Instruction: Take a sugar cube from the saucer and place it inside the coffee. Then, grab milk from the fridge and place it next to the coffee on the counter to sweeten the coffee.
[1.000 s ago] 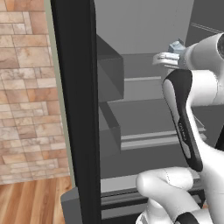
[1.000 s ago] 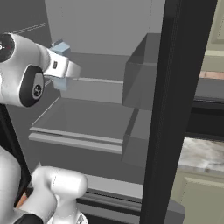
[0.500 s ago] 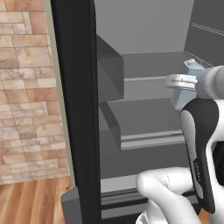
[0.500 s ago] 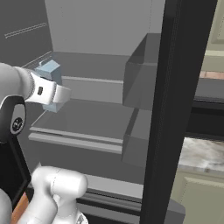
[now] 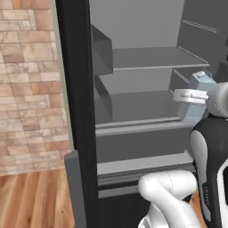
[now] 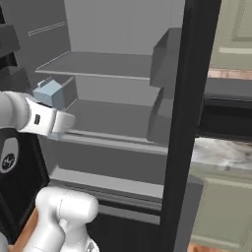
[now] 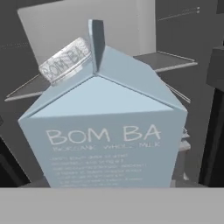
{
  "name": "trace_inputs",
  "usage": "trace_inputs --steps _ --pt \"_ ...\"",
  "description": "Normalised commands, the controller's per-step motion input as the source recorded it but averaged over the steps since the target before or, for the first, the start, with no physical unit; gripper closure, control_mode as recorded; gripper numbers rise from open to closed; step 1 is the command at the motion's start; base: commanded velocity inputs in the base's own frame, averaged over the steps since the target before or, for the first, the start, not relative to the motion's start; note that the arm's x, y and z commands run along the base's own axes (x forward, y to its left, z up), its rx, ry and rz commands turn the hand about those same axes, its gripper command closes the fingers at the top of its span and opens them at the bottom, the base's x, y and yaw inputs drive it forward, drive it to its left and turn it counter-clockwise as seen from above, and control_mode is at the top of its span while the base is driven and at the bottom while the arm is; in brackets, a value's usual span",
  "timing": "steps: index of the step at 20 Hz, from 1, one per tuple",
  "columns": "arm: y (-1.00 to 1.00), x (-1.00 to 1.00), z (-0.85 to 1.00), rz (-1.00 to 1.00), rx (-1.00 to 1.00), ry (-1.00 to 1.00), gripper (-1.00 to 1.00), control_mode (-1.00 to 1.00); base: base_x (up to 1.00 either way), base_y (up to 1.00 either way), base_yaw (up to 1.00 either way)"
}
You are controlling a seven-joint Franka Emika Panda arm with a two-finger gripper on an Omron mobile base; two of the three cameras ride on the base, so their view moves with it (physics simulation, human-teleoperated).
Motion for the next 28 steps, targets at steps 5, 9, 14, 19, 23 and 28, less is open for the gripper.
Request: trace_inputs --steps 5,9,14,19,23,28 --pt "0.00 0.00 0.00 0.00 0.00 0.00 1.00 1.00 -0.84 0.00 -0.05" --pt "0.00 0.00 0.00 0.00 0.00 0.00 1.00 1.00 -0.89 0.00 -0.14" --pt "0.00 0.00 0.00 0.00 0.00 0.00 1.00 1.00 -1.00 -0.16 -0.32" --pt "0.00 0.00 0.00 0.00 0.00 0.00 1.00 1.00 -0.85 -0.44 -0.55" --pt "0.00 0.00 0.00 0.00 0.00 0.00 1.00 1.00 -0.55 -0.56 -0.60" --pt "0.00 0.00 0.00 0.00 0.00 0.00 1.00 1.00 -0.18 -0.74 -0.61"
